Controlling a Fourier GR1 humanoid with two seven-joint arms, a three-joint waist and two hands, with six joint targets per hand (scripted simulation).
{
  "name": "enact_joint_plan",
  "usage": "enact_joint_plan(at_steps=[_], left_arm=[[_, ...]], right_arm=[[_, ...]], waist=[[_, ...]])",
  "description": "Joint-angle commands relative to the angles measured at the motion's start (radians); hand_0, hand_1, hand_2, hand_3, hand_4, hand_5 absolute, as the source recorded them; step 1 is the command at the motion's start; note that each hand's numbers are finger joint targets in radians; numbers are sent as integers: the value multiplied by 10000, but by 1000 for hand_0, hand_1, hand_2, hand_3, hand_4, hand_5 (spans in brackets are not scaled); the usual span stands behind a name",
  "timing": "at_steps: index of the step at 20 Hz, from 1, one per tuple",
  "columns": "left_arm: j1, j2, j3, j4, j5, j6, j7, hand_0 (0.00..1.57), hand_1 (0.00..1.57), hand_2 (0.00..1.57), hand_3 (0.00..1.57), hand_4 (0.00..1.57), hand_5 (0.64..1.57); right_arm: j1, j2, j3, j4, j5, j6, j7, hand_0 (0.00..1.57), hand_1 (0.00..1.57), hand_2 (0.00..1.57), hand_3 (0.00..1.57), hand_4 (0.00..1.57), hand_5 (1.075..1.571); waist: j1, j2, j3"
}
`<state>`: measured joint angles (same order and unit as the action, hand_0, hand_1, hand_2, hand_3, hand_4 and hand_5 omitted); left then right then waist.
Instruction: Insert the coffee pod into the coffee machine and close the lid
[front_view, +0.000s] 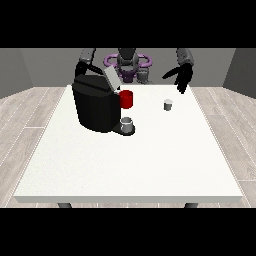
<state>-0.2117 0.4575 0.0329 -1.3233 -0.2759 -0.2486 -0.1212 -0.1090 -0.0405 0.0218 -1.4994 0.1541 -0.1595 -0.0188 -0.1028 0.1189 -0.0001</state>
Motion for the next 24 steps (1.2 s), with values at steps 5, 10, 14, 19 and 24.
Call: enact_joint_plan(at_steps=[5, 10, 14, 19, 24], left_arm=[[-1251, 602, 218, 2614, -1086, 32, -1050, 0, 0, 0, 0, 0, 1571], [-1669, 292, -282, 3383, -2137, 547, -983, 0, 0, 0, 0, 0, 1571], [-2336, -208, -421, 3603, -2781, 1377, -773, 261, 261, 589, 247, 0, 1571], [-2293, -460, -723, 4170, -3699, 2275, -1140, 839, 839, 918, 756, 298, 1571], [-2864, -361, -1098, 4725, -4742, 3004, -1319, 941, 941, 1039, 871, 429, 1571]], right_arm=[[-412, 198, 446, -156, 225, 102, 435, 0, 0, 0, 0, 0, 1571], [-923, 293, 347, 456, 215, -233, 496, 0, 0, 0, 0, 0, 1571], [-1448, 320, 115, 1196, 31, -107, 346, 0, 0, 0, 0, 0, 1571], [-1099, 184, 22, 1593, -25, 106, -37, 0, 0, 0, 0, 0, 1571], [-1581, 394, 241, 1810, 194, -106, -195, 0, 0, 0, 0, 0, 1571]], waist=[[-574, 893, -6], [-325, 959, -4], [-125, 914, -1], [-168, 623, -1], [-319, 1205, 0]])
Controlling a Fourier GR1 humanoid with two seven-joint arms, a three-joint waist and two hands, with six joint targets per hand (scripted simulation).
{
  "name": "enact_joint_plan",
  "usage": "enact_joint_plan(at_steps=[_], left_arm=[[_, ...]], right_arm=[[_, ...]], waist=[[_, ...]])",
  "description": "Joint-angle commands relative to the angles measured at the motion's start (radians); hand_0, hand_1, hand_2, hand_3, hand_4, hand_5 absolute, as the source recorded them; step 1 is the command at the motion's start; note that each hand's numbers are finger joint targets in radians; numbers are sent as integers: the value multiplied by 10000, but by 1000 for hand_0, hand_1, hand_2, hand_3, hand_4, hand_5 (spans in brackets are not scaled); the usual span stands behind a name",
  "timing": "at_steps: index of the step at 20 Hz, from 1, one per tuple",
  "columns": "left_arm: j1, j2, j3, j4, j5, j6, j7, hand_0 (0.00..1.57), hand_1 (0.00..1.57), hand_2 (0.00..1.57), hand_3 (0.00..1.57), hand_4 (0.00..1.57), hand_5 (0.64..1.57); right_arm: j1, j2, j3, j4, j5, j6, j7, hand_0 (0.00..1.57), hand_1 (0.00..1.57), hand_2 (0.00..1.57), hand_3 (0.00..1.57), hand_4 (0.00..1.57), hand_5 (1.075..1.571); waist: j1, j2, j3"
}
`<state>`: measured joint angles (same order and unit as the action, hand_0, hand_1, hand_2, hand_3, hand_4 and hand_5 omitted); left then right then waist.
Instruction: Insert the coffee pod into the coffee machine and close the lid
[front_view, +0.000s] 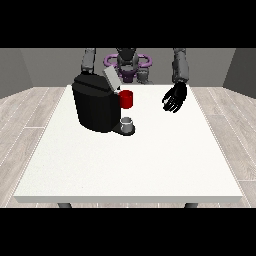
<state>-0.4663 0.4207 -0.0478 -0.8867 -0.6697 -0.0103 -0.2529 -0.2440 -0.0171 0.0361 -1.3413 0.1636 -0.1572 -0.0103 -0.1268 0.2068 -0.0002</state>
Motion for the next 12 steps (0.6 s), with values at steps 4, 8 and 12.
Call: enact_joint_plan(at_steps=[4, 8, 12], left_arm=[[-278, -27, -754, 572, -1408, 100, 316, 826, 826, 998, 857, 340, 1571], [-437, 389, -781, 1340, -1778, -278, 31, 757, 757, 928, 769, 348, 1571], [-437, 61, -998, 1437, -2179, -578, -83, 760, 760, 978, 856, 400, 1571]], right_arm=[[-246, -306, -566, 835, -356, 284, -332, 0, 0, 0, 0, 0, 1571], [20, 19, -254, 875, -309, 196, -665, 0, 0, 0, 0, 0, 1571], [-188, -249, -793, 1292, -542, 177, -278, 0, 0, 0, 0, 0, 1571]], waist=[[61, -111, 4], [-68, 73, 2], [287, -609, 2]])
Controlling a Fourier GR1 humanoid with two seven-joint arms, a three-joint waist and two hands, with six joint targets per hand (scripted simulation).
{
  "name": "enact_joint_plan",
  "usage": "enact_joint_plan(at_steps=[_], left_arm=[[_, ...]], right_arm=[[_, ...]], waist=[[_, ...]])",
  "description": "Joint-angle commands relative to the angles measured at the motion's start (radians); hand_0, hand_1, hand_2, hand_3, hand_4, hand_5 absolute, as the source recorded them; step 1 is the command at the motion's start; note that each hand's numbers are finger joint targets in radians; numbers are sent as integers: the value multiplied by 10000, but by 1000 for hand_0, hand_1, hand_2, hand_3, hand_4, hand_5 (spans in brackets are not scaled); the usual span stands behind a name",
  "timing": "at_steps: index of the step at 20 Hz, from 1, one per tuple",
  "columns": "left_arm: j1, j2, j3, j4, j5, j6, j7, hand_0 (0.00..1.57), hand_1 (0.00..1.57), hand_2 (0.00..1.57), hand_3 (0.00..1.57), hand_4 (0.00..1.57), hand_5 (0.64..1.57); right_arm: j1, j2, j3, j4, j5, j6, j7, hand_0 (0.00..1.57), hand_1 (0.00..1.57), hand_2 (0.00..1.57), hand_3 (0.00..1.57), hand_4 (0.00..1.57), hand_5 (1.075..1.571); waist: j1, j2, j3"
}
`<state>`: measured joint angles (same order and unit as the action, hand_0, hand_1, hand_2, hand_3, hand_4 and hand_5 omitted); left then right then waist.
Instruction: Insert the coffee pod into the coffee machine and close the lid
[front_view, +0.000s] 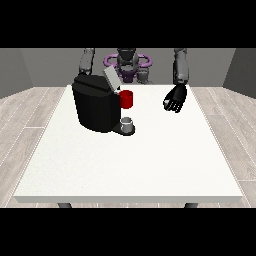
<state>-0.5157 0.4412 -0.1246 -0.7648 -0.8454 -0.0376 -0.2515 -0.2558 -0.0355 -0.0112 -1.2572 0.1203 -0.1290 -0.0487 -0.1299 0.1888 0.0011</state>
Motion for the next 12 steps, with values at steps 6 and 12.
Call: enact_joint_plan(at_steps=[6, 12], left_arm=[[-80, -685, -212, 360, -726, 236, -236, 1149, 1149, 1257, 1162, 466, 1571], [-824, -562, 786, 631, 492, -755, -1447, 1451, 1451, 1437, 1359, 521, 1571]], right_arm=[[30, -460, -463, 661, 278, -306, 194, 0, 0, 0, 0, 0, 1571], [409, 87, 275, 425, 931, -794, 364, 0, 0, 0, 0, 0, 1571]], waist=[[337, -695, -10], [201, -875, -12]])
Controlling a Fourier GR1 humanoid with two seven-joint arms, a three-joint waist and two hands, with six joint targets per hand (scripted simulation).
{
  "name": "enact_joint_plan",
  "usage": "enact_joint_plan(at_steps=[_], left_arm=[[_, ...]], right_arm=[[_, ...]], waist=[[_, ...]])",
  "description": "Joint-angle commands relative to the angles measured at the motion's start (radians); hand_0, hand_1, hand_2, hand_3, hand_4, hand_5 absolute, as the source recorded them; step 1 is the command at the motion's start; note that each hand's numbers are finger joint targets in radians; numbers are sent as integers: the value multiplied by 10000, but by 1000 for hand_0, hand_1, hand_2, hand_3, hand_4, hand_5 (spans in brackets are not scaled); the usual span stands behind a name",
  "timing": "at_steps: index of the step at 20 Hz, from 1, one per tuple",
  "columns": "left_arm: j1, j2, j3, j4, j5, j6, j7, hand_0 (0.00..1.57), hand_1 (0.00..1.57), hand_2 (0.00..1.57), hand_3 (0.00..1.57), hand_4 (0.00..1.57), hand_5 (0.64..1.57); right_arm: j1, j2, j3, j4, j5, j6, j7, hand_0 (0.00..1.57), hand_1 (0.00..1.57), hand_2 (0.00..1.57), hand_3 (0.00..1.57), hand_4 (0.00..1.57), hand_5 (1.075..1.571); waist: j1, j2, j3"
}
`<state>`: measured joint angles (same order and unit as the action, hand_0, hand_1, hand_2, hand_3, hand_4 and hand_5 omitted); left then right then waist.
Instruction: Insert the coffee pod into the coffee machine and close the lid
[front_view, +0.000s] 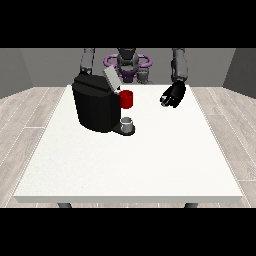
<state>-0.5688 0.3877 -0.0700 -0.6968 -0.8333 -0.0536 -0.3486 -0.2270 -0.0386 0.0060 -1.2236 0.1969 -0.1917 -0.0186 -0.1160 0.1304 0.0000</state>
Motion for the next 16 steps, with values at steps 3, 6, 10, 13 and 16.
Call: enact_joint_plan(at_steps=[3, 6, 10, 13, 16], left_arm=[[-946, -325, 148, -504, 414, -1898, 786, 1420, 1420, 1410, 1332, 518, 1571], [-853, -604, -132, -952, 395, -2654, 944, 1375, 1375, 1381, 1327, 490, 1571], [-1374, -150, 344, -780, 529, -2948, 772, 1418, 1418, 1400, 1334, 534, 1571], [-2017, -623, 389, -1049, 509, -3162, 1618, 1418, 1418, 1400, 1334, 534, 1571], [-2431, -433, 486, -1168, 354, -2935, 1479, 1424, 1424, 1404, 1341, 557, 1571]], right_arm=[[139, -144, -273, 922, -117, 157, -490, 0, 0, 0, 0, 0, 1571], [269, -46, -250, 1122, 29, -73, -172, 0, 0, 0, 0, 0, 1571], [-48, -63, -95, 330, -125, 278, 382, 0, 0, 0, 0, 0, 1571], [-467, -57, -441, 613, -433, 303, -35, 0, 0, 0, 0, 0, 1571], [-296, -10, -453, 649, -546, 396, -652, 0, 0, 0, 0, 0, 1571]], waist=[[252, -714, 5], [541, -1445, 5], [-14, -1304, -1], [46, -1003, 2], [-171, -658, 3]])
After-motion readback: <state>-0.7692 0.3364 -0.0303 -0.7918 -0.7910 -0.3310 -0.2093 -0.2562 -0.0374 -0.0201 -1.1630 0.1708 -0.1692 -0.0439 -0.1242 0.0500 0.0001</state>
